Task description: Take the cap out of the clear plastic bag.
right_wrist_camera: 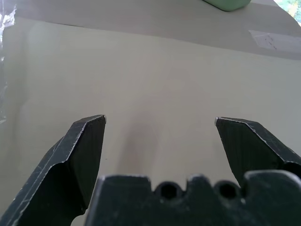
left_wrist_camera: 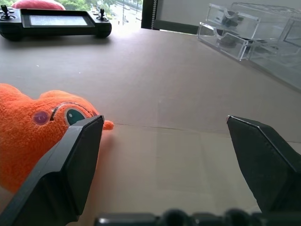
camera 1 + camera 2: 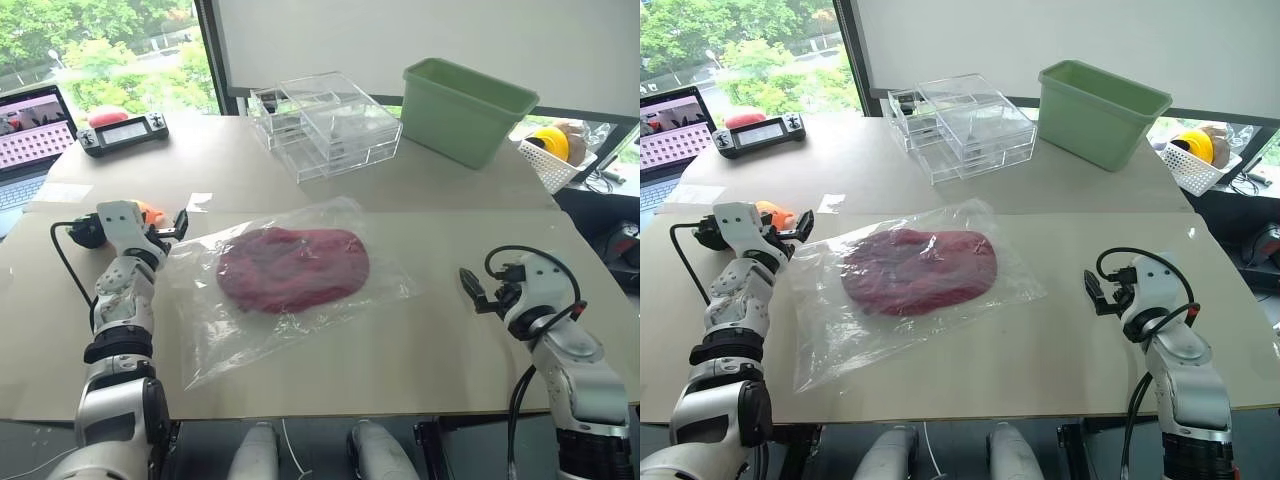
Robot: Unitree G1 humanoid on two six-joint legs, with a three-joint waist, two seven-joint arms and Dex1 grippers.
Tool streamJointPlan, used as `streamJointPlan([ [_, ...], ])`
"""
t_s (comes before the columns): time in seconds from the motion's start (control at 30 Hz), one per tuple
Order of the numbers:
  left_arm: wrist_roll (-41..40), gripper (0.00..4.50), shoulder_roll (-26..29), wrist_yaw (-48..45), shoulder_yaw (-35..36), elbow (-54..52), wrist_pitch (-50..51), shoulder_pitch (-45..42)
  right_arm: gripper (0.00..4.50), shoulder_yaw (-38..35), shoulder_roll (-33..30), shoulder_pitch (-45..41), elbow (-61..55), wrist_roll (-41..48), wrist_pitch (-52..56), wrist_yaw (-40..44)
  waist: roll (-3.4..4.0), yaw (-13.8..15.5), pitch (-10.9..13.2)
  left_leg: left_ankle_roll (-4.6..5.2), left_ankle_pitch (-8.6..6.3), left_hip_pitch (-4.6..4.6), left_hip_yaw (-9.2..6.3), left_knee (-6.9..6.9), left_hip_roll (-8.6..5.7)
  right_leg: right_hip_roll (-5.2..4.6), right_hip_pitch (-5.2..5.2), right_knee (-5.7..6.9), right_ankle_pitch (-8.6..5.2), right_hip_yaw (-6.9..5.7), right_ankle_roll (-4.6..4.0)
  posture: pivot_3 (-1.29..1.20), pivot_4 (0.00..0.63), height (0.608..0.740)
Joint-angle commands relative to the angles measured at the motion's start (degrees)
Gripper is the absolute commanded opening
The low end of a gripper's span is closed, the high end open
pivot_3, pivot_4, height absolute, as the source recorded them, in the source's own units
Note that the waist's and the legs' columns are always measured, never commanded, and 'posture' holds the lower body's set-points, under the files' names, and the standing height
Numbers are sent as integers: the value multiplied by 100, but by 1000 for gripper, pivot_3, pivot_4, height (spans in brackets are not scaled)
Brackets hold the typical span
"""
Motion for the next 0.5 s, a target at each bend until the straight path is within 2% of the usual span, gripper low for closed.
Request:
streamJointPlan([
  [0.03, 49, 4500, -5, -108, -89, -108, -204, -138, 4468, -45, -29, -36, -247, 15, -58, 22, 0, 1, 0, 0, 0, 0, 0, 0, 0, 0, 0, 0, 0, 0, 0, 0, 150, 735],
  [0.2, -56, 4500, -57, -434, -139, -103, -111, -248, 4468, -28, -177, -107, -344, 241, 101, 359, 0, 4, 0, 0, 0, 0, 0, 1, 0, 0, 0, 0, 0, -1, 1, 0, 150, 735],
  [0.3, -125, 4500, -28, -982, -350, -448, 80, -273, 4468, 459, -645, -91, -1167, 761, 628, 1241, 5, -8, 3, 0, 0, -4, 0, -1, -2, -1, -1, -2, 0, 0, 0, 0, 150, 735],
  [0.43, -525, 4500, 279, -2321, -820, -1753, 972, 76, 4468, 590, -1238, 26, -2530, 2417, 1420, 2403, 4, -22, 5, 1, -1, -7, -1, -6, 2, 4, -3, -4, -2, -1, 3, 0, 150, 735],
  [0.5, -766, 4500, 492, -2821, -977, -2461, 1474, 338, 4468, 581, -1455, 6, -2770, 2891, 1665, 2624, 4, -49, 5, 5, -4, -9, -1, -5, 3, 3, 0, -10, -1, 0, 1, 0, 150, 735],
])
